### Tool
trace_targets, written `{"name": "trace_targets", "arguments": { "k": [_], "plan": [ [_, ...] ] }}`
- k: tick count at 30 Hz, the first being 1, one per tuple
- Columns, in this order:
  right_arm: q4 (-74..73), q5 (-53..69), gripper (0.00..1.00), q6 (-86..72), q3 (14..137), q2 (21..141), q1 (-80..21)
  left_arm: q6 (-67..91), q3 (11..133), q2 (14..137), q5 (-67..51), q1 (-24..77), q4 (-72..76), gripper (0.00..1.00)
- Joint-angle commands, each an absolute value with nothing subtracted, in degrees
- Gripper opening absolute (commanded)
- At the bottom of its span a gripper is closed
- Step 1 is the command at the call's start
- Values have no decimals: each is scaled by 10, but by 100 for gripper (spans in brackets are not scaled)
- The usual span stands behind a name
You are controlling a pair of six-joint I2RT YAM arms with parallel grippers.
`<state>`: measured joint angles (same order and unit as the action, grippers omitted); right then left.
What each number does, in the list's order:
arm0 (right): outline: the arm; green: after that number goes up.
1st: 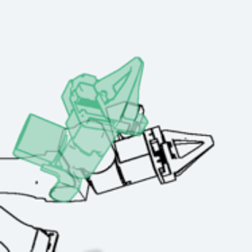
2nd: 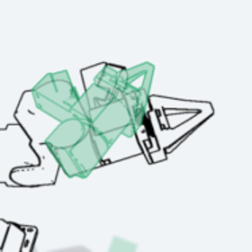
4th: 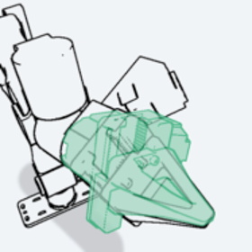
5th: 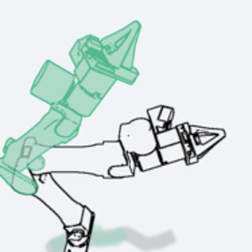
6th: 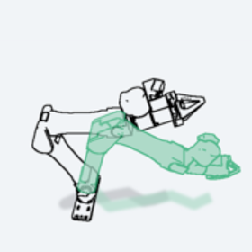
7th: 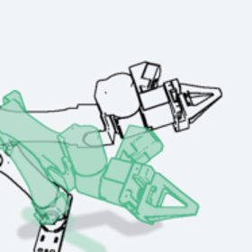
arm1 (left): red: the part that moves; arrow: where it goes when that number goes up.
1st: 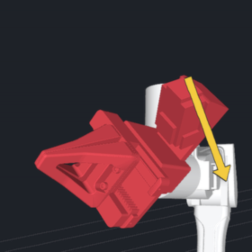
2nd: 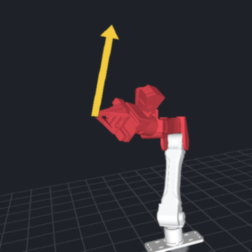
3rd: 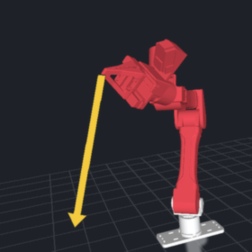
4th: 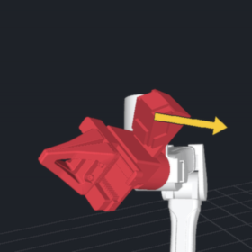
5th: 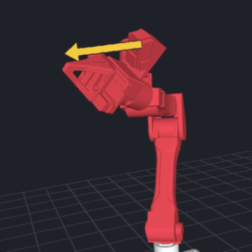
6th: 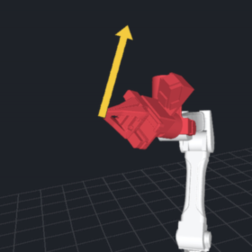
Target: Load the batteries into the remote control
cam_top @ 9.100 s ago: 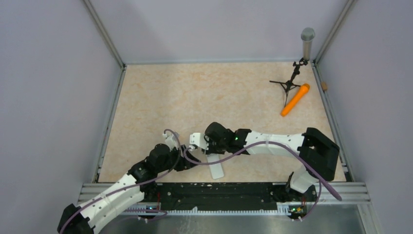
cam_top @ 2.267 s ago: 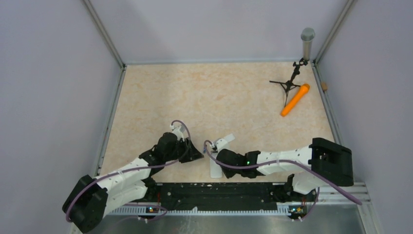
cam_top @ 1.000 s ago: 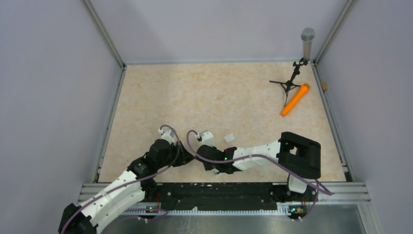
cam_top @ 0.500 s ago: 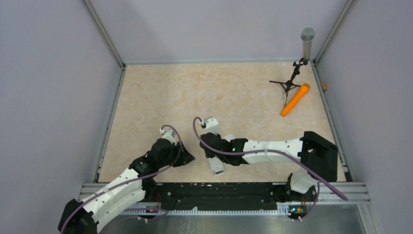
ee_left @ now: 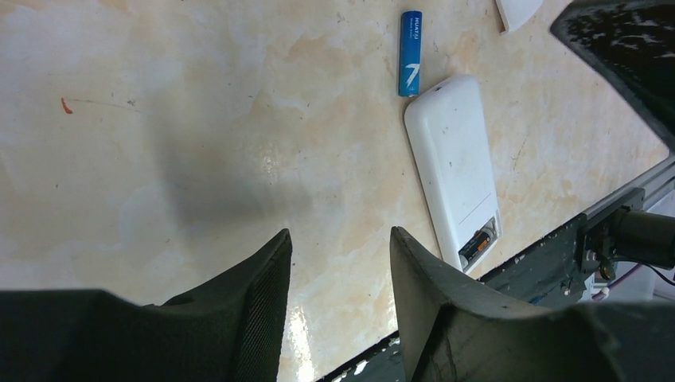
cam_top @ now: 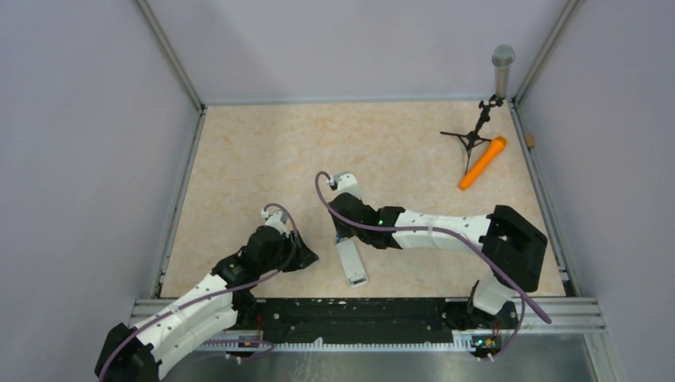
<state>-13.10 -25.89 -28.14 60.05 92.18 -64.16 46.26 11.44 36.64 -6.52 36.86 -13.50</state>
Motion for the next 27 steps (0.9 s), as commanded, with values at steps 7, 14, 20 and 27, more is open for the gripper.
{"name": "trace_targets", "arguments": {
  "k": [7, 14, 20, 27],
  "plan": [
    [-114, -206, 41, -290, 650, 1008, -634, 450, 117, 371, -61, 368, -105, 51],
    [-118, -205, 39, -305, 669, 1053, -632, 446, 114, 370, -67, 367, -103, 51],
    [-120, -203, 36, -313, 683, 1079, -630, 445, 108, 365, -72, 368, -102, 51],
    [-129, -194, 30, -310, 700, 1105, -628, 442, 106, 351, -72, 368, -110, 51]
  ]
}}
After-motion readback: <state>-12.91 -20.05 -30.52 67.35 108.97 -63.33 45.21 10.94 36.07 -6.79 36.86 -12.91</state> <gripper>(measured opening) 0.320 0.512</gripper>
